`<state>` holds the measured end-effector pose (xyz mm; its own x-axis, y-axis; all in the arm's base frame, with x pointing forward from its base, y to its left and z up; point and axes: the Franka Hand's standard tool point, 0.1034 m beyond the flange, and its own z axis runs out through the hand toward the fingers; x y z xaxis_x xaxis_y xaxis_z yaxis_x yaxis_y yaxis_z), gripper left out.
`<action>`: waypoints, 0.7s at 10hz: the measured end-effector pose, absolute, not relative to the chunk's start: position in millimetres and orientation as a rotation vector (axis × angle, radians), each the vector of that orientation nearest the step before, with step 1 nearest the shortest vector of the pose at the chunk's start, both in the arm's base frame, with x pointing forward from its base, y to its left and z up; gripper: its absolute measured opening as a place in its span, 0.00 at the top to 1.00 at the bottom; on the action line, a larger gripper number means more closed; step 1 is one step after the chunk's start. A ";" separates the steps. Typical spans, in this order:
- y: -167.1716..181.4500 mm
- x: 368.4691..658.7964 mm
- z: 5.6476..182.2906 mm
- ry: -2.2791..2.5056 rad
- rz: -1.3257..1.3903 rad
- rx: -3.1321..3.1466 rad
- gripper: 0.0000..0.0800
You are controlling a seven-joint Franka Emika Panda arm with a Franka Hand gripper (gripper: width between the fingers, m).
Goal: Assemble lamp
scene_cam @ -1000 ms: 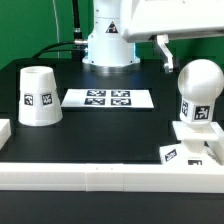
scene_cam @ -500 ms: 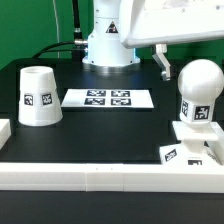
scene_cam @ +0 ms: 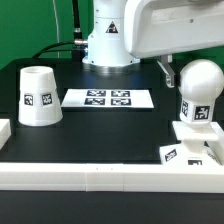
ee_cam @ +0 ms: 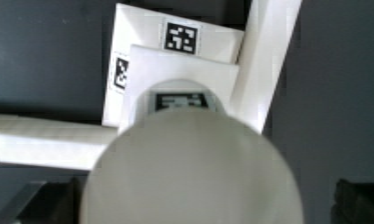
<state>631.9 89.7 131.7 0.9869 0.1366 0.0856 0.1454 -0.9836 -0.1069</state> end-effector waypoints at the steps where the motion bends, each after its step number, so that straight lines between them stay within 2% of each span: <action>1: 90.8 631.3 130.4 -0.220 -0.120 -3.019 0.13; 2: 89.3 631.6 129.5 -0.260 -0.122 -3.017 0.13; 3: 86.8 631.8 128.2 -0.296 -0.124 -3.016 0.28; 7: 87.2 631.8 128.3 -0.278 -0.124 -3.016 0.28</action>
Offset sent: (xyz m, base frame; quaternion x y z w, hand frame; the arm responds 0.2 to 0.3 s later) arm 0.0000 0.0000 0.0000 0.0000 0.0000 0.0000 1.0000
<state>631.8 87.2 128.3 0.9799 0.1776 0.0912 0.1866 -0.9772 -0.1018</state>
